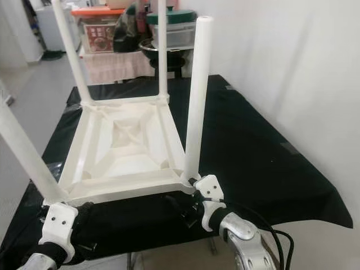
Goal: Building children table
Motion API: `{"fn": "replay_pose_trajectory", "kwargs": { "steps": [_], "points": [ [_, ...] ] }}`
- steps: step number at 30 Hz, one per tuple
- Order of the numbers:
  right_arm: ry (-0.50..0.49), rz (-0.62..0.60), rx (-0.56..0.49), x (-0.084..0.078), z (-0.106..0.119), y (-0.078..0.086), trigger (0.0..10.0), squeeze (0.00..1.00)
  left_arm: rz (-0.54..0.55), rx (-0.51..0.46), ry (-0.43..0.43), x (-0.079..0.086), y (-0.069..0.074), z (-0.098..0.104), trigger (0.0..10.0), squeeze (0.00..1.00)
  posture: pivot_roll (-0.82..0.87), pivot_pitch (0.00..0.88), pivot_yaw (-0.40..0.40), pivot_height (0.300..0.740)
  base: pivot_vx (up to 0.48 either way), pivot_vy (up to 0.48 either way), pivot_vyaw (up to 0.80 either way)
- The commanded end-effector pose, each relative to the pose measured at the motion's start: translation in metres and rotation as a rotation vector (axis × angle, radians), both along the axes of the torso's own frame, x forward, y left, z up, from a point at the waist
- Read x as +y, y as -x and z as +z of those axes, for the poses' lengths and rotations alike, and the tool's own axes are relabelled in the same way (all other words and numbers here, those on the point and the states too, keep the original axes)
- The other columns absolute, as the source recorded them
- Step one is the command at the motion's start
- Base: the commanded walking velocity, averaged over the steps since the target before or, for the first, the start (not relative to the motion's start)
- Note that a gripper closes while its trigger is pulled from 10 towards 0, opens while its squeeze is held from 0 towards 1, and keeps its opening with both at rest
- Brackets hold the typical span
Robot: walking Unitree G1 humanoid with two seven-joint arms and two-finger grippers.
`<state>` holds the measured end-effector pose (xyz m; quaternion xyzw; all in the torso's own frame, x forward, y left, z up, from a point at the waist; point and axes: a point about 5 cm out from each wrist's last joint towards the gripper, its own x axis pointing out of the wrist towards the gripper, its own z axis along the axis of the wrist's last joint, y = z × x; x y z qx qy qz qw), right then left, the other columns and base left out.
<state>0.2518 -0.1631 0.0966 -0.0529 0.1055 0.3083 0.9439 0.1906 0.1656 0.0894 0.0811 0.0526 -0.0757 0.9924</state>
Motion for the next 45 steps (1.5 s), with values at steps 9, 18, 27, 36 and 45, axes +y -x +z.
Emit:
{"fn": "replay_pose_trajectory", "kwargs": {
  "steps": [9, 18, 27, 36, 45],
  "points": [
    [-0.077, 0.063, -0.021, 0.017, 0.016, -0.009, 10.0, 0.00, 0.024, 0.028, 0.027, 0.002, 0.001, -0.005, 10.0, 0.00, 0.00, 0.000, 0.036, 0.740, 0.000, 0.000, 0.00],
    [0.031, -0.020, -0.030, -0.009, 0.017, -0.015, 10.0, 0.00, 0.139, 0.029, 0.038, 0.018, 0.001, -0.009, 10.0, 0.00, -0.02, 0.000, 0.038, 0.740, 0.000, 0.000, 0.00],
    [-0.022, -0.018, -0.028, 0.002, 0.024, -0.022, 10.0, 0.00, 0.147, -0.024, 0.037, 0.021, -0.004, -0.001, 10.0, 0.00, -0.01, 0.000, 0.034, 0.740, 0.000, 0.000, 0.00],
    [-0.043, 0.075, 0.059, -0.003, 0.015, -0.007, 10.0, 0.00, 0.072, -0.058, 0.075, 0.013, -0.001, 0.003, 10.0, 1.00, -0.02, 0.000, 0.039, 0.740, 0.000, 0.000, 0.00],
    [0.034, 0.111, 0.211, -0.021, 0.000, 0.006, 10.0, 0.00, 0.097, -0.069, 0.054, 0.013, 0.004, 0.004, 10.0, 1.00, -0.02, 0.000, 0.041, 0.740, 0.000, 0.000, 0.00]
  ]
}}
